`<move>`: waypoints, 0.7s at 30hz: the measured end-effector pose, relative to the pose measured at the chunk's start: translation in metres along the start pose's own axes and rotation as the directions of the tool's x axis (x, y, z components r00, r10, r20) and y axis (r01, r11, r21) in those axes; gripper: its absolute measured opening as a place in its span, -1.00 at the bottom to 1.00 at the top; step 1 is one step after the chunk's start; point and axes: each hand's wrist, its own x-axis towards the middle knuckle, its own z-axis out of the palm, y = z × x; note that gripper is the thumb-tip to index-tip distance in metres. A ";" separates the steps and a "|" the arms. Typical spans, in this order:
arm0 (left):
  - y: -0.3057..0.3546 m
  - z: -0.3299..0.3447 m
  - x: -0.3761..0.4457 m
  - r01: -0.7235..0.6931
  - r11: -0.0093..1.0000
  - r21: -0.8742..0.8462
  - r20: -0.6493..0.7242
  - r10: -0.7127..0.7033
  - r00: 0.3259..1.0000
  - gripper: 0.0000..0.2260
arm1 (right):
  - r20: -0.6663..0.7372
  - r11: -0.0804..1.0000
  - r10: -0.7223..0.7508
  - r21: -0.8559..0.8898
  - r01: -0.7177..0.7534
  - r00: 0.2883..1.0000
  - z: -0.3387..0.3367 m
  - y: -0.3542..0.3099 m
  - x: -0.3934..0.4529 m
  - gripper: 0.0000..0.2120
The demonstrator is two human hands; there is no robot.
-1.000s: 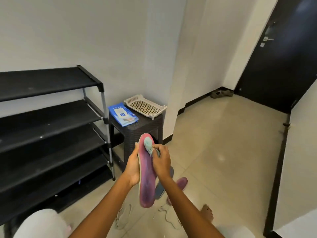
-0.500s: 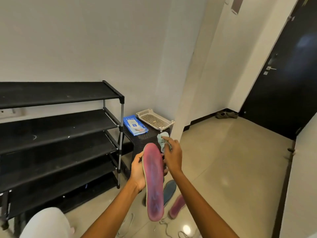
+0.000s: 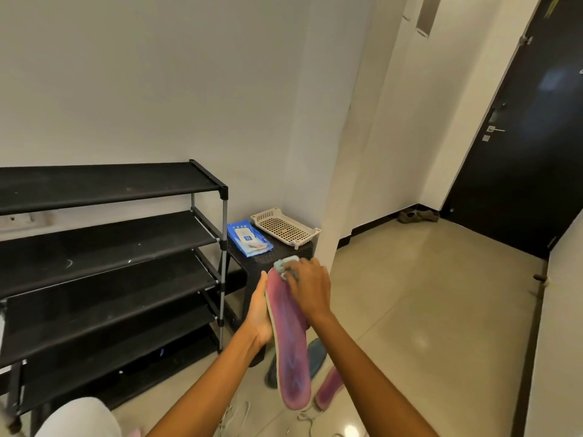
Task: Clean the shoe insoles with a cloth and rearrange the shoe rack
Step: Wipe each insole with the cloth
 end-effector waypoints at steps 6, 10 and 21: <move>0.006 -0.003 0.005 0.016 1.000 0.024 -0.052 -0.015 0.999 -0.39 | -0.041 0.985 -0.073 0.156 0.079 0.996 0.014 -0.014 -0.026 -0.84; 0.003 -0.017 0.011 0.018 1.000 0.018 -0.052 -0.017 0.998 -0.43 | 0.072 0.974 -0.136 0.190 0.120 0.988 0.012 -0.006 -0.039 -0.80; 0.019 -0.008 0.010 -0.070 0.997 0.034 -0.063 0.072 0.995 -0.40 | 0.162 0.981 -0.170 0.123 0.151 0.972 0.003 -0.017 -0.026 -0.82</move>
